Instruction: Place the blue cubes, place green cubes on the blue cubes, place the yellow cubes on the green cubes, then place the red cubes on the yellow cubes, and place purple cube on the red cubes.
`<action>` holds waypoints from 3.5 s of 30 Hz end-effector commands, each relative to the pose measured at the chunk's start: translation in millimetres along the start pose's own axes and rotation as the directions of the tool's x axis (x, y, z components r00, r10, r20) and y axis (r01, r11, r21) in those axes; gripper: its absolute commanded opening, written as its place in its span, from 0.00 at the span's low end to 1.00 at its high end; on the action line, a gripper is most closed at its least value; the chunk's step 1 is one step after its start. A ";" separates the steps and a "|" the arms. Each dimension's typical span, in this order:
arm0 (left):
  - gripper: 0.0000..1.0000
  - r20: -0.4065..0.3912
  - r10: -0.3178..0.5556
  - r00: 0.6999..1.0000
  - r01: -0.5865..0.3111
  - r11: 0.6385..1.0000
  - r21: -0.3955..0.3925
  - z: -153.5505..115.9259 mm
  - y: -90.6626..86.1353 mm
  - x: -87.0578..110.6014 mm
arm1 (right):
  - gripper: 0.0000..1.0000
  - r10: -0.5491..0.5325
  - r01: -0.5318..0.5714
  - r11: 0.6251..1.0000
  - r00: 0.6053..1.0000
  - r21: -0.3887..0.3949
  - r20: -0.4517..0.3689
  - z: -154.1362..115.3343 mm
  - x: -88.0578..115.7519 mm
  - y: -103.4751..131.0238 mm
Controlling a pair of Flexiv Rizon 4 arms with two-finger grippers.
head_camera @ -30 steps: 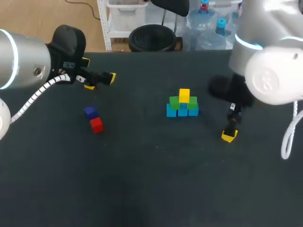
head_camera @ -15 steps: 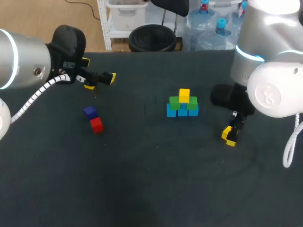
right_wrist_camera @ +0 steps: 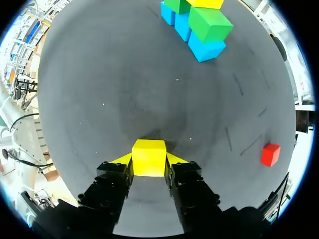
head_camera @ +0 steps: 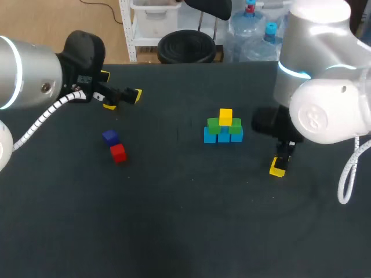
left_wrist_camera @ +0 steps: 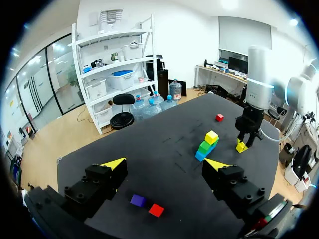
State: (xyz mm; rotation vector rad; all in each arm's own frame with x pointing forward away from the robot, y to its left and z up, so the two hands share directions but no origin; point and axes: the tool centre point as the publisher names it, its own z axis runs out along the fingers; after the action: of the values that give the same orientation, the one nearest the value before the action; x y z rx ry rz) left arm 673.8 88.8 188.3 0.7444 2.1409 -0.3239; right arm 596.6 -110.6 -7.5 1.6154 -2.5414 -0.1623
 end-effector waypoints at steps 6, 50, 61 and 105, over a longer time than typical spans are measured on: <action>1.00 0.002 -0.001 1.000 0.001 1.000 -0.001 0.8 -0.1 0.3 | 0.00 -0.059 0.058 0.998 0.998 0.024 0.028 -17.0 -7.7 2.1; 1.00 0.002 -0.001 1.000 0.001 1.000 -0.001 0.8 -0.1 0.3 | 0.00 -0.346 0.348 0.922 0.937 0.167 -0.042 -106.8 -112.5 -52.5; 1.00 0.002 -0.001 1.000 0.001 1.000 -0.001 0.8 -0.1 0.3 | 0.00 -0.351 0.351 0.925 0.936 0.141 -0.032 -94.1 -104.7 -64.5; 1.00 0.002 -0.001 1.000 0.001 1.000 -0.001 0.8 -0.1 0.3 | 0.00 -0.413 0.410 0.902 0.911 0.131 -0.011 -80.3 -118.9 -61.8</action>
State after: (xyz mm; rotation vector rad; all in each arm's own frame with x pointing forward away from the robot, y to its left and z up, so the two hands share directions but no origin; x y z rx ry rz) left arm 673.8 88.8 188.3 0.7444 2.1409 -0.3239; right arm 712.8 -32.0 57.0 2.1979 -2.2271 -0.0438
